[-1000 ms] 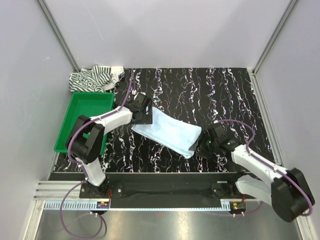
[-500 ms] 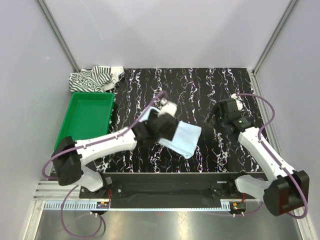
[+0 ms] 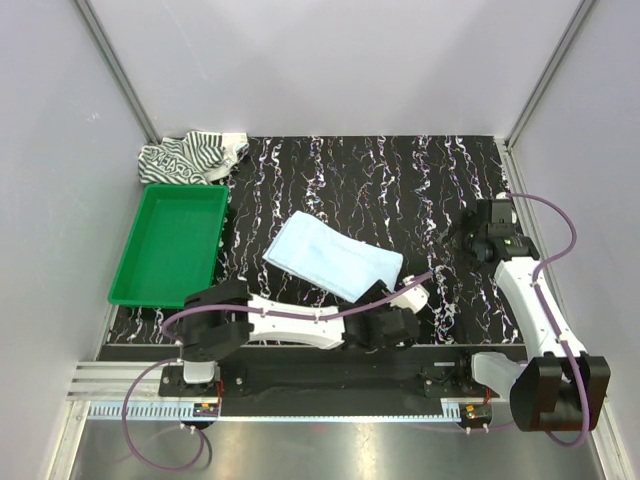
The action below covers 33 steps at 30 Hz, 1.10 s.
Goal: Roll the towels
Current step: Roll the towel
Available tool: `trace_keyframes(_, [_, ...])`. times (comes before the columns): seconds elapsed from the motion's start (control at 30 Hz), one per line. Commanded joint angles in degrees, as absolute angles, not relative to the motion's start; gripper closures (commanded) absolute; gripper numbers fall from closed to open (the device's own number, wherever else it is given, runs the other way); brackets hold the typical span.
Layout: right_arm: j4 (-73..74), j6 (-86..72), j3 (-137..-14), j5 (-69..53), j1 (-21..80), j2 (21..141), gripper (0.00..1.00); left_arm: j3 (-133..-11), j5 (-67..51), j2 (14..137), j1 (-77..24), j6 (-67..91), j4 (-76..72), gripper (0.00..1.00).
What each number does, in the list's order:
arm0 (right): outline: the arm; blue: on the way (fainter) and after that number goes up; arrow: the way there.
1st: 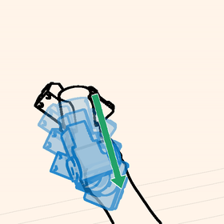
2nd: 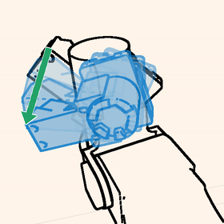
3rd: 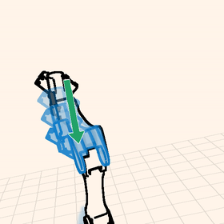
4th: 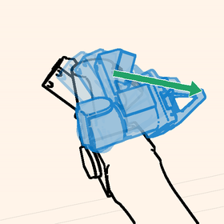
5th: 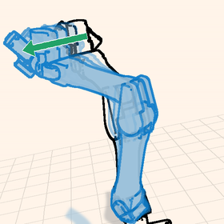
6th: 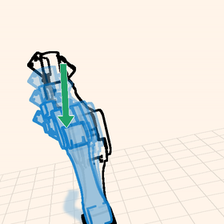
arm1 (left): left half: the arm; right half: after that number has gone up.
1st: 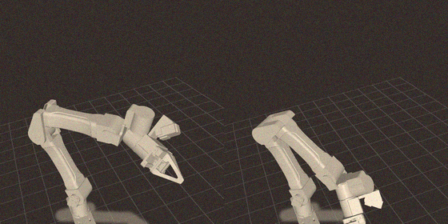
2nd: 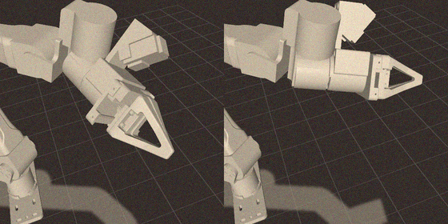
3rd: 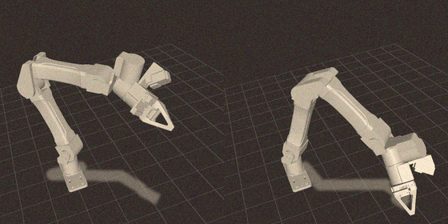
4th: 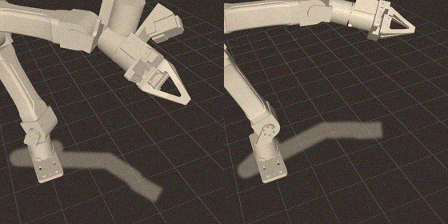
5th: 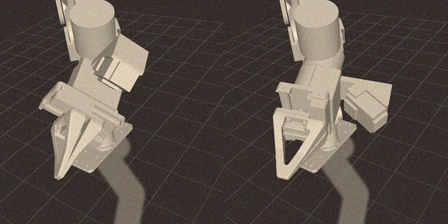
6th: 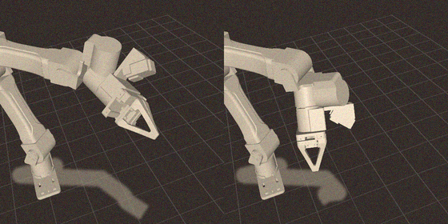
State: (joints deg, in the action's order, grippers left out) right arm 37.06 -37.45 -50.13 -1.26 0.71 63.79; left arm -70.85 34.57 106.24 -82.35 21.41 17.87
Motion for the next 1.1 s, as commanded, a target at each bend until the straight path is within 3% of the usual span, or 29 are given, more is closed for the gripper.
trace_keyframes(0.0, [37.79, -35.51, -48.43, -5.01, 0.35, 60.12, 0.27, -75.4, 37.44, 109.05, -82.18, 21.18, 13.62, 0.19])
trace_keyframes(0.1, [37.97, -35.51, -47.55, -5.97, 0.35, 59.42, 0.28, -76.99, 37.88, 111.96, -82.09, 20.83, 14.33, 0.21])
trace_keyframes(0.13, [38.06, -35.42, -47.46, -6.32, 0.35, 59.41, 0.28, -77.08, 37.53, 112.41, -81.92, 21.0, 14.24, 0.29])
trace_keyframes(0.23, [37.53, -35.07, -47.2, -7.56, 0.27, 59.33, 0.29, -76.29, 36.83, 113.46, -81.13, 22.14, 14.24, 0.37])
trace_keyframes(0.43, [37.26, -34.63, -47.2, -8.17, 0.35, 59.68, 0.31, -72.51, 35.68, 112.59, -79.72, 23.99, 12.83, 0.43])
trace_keyframes(0.57, [37.09, -34.45, -47.02, -8.44, 0.35, 59.85, 0.32, -70.23, 34.89, 112.68, -79.45, 24.61, 11.52, 0.56])
trace_keyframes(0.8, [37.79, -33.49, -46.85, -7.91, 0.35, 59.59, 0.32, -66.01, 33.93, 112.94, -79.45, 26.02, 8.97, 0.68])
trace_keyframes(0.9, [37.18, -33.31, -46.06, -8.52, 0.35, 59.68, 0.33, -65.39, 34.1, 112.59, -79.45, 26.02, 8.44, 0.84])
trace_keyframes(0.93, [36.92, -33.4, -45.79, -8.79, 0.35, 59.68, 0.33, -64.96, 33.84, 112.15, -79.45, 26.1, 8.18, 0.97])
trace_keyframes(1.07, [36.04, -33.49, -44.12, -10.02, 0.35, 59.68, 0.31, -62.67, 32.87, 109.69, -79.45, 26.72, 7.03, 1.0])
